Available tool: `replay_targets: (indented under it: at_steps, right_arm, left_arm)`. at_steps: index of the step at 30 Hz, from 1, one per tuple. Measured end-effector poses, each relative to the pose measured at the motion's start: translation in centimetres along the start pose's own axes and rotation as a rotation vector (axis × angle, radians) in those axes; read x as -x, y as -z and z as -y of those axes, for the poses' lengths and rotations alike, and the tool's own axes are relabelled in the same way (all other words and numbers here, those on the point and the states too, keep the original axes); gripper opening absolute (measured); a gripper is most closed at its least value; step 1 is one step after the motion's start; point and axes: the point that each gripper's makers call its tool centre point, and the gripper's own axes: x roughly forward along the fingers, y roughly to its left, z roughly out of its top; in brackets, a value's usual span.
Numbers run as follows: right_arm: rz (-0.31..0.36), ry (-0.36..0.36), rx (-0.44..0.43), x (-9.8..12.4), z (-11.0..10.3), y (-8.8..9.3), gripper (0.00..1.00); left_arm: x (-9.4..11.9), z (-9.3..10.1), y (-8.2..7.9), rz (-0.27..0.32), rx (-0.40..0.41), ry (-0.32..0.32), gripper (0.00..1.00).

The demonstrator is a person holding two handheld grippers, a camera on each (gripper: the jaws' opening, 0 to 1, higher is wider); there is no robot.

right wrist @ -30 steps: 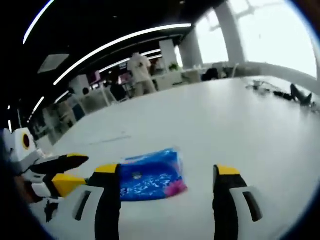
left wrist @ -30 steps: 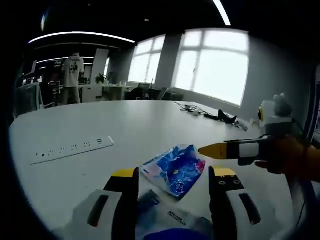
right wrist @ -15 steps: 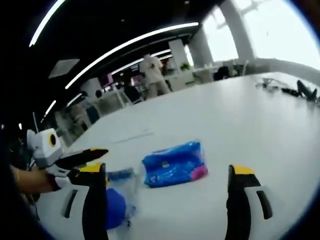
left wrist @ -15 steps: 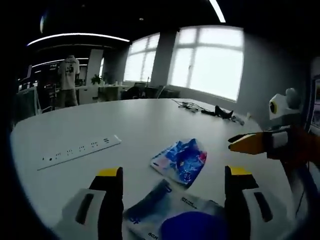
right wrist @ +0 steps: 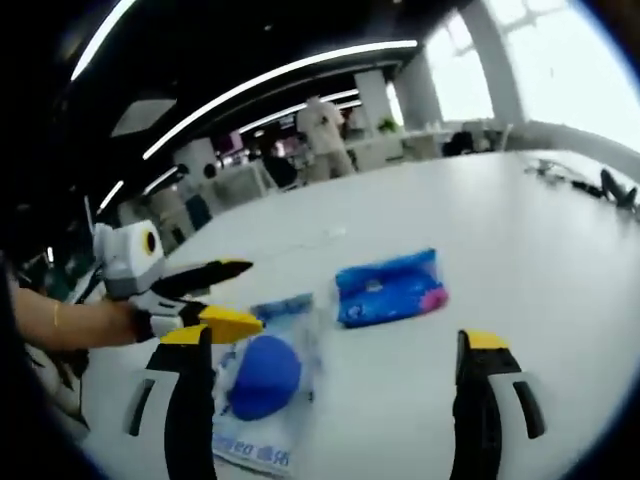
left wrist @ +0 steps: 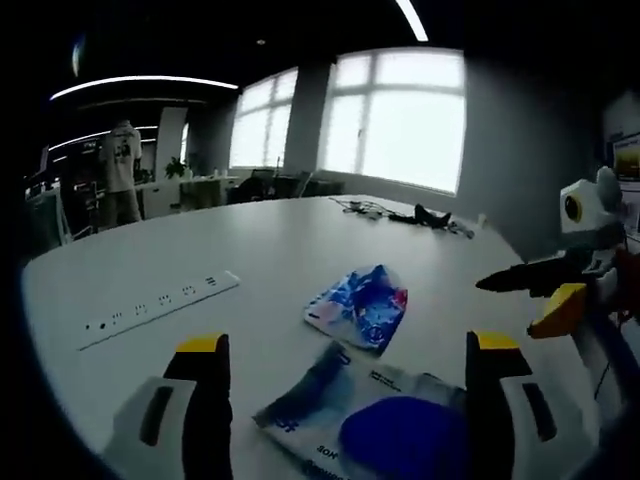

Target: Arrange the tabletop items into an orderly group along one side of the table until the central work area is clear of visible clutter.

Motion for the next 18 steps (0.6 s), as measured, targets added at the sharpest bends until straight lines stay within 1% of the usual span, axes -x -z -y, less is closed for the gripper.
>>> replay_targets:
  at_steps: [2,5,8,9,10,11,12,13,14,15,16,18]
  right_arm:
    - [-0.02,-0.004,-0.001,0.6,-0.7,1.1,1.0]
    - [-0.055,-0.025,-0.008,1.3,-1.7,2.6,1.0]
    - [-0.081,-0.036,-0.011,1.9,-2.7,3.8,1.0]
    - [-0.08,-0.031,-0.013,2.2,-3.0,4.1,1.0]
    - [-0.081,-0.028,-0.011,2.4,-3.3,4.3,1.0]
    - [-0.077,-0.005,-0.003,2.7,-3.4,4.4,1.0]
    - [-0.076,0.0,-0.006,2.9,-3.6,4.6,0.99]
    - [-0.079,0.003,-0.012,3.0,-3.8,4.8,0.99]
    - [-0.081,0.022,-0.031,3.2,-4.0,5.1,0.98]
    - [-0.084,0.015,-0.024,3.3,-4.4,5.3,0.98]
    - [-0.084,0.026,-0.022,3.5,-4.7,5.5,0.97]
    - [-0.081,0.03,-0.016,3.6,-5.1,5.8,0.97]
  left_arm:
    - [0.1,0.0,0.1,-0.001,-0.028,0.01,1.0]
    - [0.3,0.3,0.2,-0.001,-0.051,0.047,1.0]
    - [0.4,0.4,0.8,-0.042,-0.102,0.064,1.0]
    - [0.3,0.3,0.8,-0.043,-0.105,0.064,1.0]
    - [0.3,0.3,0.8,-0.042,-0.106,0.065,1.0]
    - [0.3,0.1,0.9,-0.045,-0.108,0.06,1.0]
    - [0.3,-0.2,0.9,-0.042,-0.107,0.057,1.0]
    - [0.3,-0.5,1.1,-0.052,-0.105,0.044,1.0]
    - [0.3,-0.8,1.1,-0.048,-0.102,0.037,1.0]
    - [0.3,-1.2,1.1,-0.034,-0.074,0.032,1.0]
    - [0.3,-1.6,1.3,-0.044,-0.047,0.022,1.0]
    - [0.5,-1.8,1.4,-0.042,-0.047,0.024,0.99]
